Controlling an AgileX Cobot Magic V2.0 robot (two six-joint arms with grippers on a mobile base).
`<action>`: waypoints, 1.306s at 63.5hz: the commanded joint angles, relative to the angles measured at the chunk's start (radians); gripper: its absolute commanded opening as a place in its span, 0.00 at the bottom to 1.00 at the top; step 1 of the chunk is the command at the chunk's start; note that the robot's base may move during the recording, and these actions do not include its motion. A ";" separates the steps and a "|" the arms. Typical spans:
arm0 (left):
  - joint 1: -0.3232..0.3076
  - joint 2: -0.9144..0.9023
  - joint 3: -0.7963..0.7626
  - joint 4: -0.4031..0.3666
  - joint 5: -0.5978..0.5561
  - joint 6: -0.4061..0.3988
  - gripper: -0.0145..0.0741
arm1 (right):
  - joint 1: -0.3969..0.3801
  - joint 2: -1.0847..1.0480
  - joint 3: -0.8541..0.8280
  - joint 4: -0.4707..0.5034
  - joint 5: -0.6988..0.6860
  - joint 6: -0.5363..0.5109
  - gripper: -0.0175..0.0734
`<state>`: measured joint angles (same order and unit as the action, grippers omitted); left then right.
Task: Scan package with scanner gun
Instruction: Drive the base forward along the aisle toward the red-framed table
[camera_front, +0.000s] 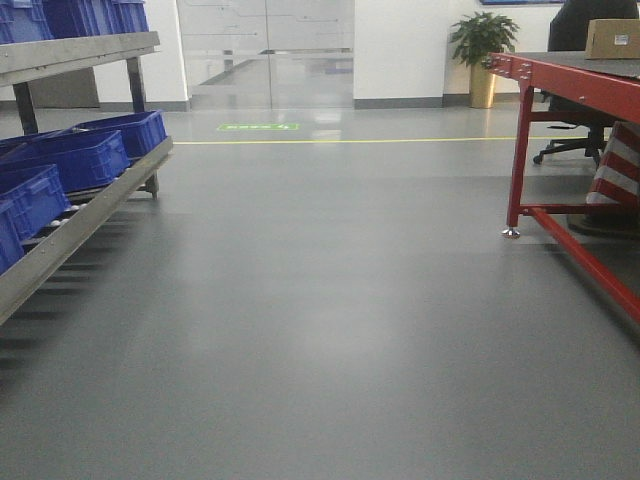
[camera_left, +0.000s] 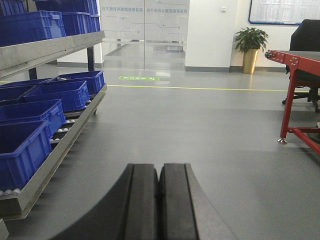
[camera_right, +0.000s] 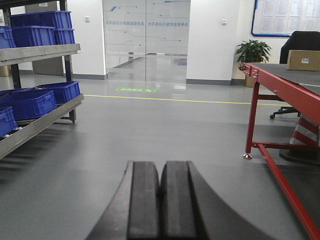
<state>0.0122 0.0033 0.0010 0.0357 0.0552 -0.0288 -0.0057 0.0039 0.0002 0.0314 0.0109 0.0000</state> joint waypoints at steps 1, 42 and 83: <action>0.005 -0.003 -0.001 -0.006 -0.020 -0.003 0.04 | -0.004 -0.004 0.000 0.000 -0.020 0.000 0.01; 0.005 -0.003 -0.001 -0.006 -0.020 -0.003 0.04 | 0.015 -0.004 0.000 0.000 -0.020 0.000 0.01; 0.005 -0.003 -0.001 -0.006 -0.020 -0.003 0.04 | 0.015 -0.004 0.000 0.000 -0.020 0.000 0.01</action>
<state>0.0122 0.0033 0.0010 0.0357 0.0552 -0.0288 0.0054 0.0039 0.0002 0.0314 0.0109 0.0000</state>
